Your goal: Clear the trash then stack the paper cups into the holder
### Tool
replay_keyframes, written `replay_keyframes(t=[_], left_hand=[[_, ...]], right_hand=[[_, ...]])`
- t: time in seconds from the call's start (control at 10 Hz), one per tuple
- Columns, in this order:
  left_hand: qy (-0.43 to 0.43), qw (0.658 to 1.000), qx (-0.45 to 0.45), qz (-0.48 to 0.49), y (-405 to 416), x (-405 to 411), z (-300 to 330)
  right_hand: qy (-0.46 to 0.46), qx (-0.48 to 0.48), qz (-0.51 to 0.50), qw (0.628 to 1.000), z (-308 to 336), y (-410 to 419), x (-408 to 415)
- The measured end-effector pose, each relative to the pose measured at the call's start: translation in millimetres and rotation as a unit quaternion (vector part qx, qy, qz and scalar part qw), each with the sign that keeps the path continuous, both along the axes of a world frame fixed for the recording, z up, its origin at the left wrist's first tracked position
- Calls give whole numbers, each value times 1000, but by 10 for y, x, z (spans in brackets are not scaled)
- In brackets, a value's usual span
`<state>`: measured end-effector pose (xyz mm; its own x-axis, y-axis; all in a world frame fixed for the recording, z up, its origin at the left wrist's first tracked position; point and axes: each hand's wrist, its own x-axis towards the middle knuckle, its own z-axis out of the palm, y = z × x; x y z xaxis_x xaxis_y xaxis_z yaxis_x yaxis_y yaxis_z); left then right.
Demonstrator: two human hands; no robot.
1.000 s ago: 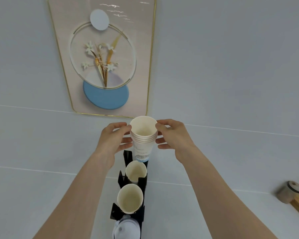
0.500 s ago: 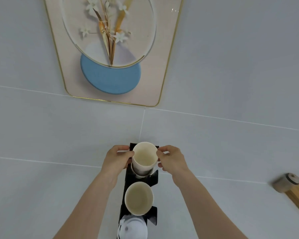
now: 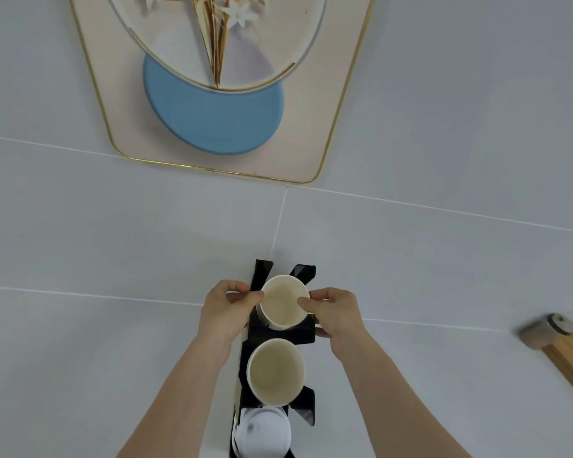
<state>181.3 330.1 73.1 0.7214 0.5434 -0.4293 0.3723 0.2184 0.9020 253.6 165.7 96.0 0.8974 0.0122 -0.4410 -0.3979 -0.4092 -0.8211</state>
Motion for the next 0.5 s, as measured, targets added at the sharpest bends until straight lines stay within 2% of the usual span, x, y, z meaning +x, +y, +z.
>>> replay_keyframes(t=[0.1, 0.2, 0.3, 0.4, 0.5], left_hand=[[3, 1000, 15, 0, -10, 2, 19], [16, 997, 81, 1, -60, -6, 69], [30, 982, 184, -13, -150, -48, 171], [14, 963, 267, -31, -302, -109, 261], [-3, 935, 353, -28, -502, -197, 371]], right_hand=[[-17, 5, -7, 1000, -5, 24, -34], [-28, 8, 12, 1000, 3, -30, -97], [-48, -17, 23, 998, 26, -176, -163], [-93, -55, 72, 992, 75, -411, -224], [-139, -157, 123, 970, 107, -671, -270]])
